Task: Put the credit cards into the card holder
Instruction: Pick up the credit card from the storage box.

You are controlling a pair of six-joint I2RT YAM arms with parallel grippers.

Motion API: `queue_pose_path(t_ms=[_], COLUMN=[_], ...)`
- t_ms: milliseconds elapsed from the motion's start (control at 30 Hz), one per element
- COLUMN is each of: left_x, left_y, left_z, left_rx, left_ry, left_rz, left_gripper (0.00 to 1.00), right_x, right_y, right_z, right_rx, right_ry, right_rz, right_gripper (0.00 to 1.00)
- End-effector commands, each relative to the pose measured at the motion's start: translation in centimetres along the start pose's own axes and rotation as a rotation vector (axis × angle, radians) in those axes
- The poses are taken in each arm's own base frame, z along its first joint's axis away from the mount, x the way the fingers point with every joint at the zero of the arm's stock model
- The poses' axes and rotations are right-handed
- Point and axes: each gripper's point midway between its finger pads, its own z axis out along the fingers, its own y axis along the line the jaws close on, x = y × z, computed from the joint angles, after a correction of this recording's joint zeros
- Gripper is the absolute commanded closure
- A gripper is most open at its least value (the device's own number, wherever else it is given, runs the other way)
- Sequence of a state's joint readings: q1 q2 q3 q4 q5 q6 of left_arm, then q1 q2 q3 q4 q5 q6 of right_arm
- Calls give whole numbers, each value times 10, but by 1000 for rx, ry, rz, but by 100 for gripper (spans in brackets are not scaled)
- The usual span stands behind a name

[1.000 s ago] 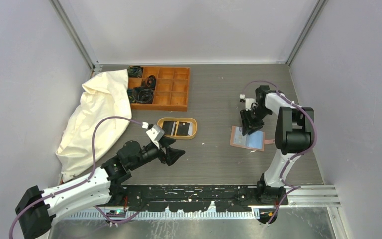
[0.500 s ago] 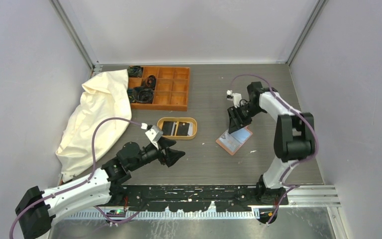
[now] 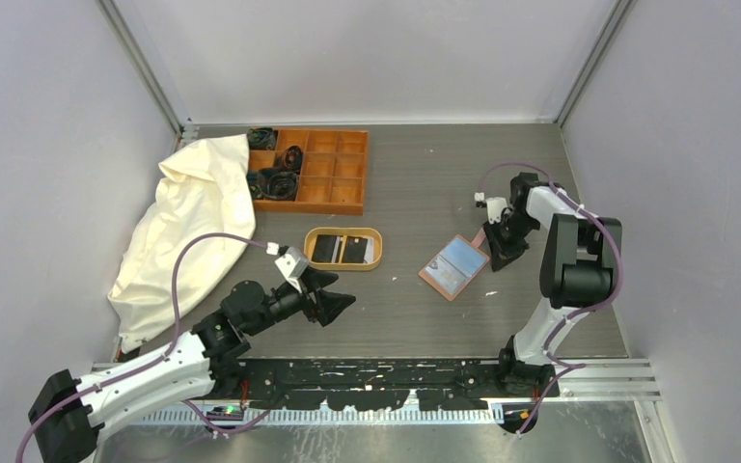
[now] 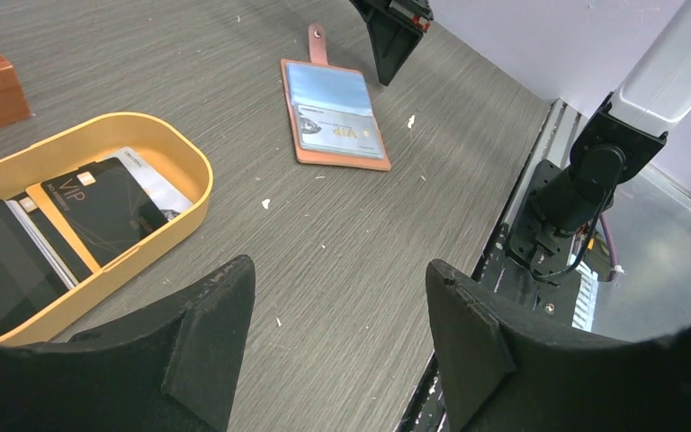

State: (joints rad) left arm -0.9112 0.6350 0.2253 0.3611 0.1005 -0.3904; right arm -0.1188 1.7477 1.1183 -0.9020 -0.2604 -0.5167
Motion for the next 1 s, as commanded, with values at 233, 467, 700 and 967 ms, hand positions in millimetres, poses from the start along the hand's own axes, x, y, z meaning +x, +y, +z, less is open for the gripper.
queue_pose_path(t_ms=[233, 467, 700, 967], left_x=[-13, -13, -12, 2], left_y=[1, 3, 6, 14], left_z=[-2, -6, -11, -2], left_rx=[-8, -23, -44, -79], left_ry=[-61, -57, -58, -15], left_rz=[-1, 1, -9, -47], left_gripper=[30, 30, 30, 30], right_x=[-25, -80, -100, -110], right_y=[4, 47, 108, 134], right_z=[27, 37, 40, 0], right_rx=[50, -60, -251, -244], right_ry=[46, 1, -1, -135], right_rz=[41, -33, -171, -325], right_gripper=[91, 91, 89, 87])
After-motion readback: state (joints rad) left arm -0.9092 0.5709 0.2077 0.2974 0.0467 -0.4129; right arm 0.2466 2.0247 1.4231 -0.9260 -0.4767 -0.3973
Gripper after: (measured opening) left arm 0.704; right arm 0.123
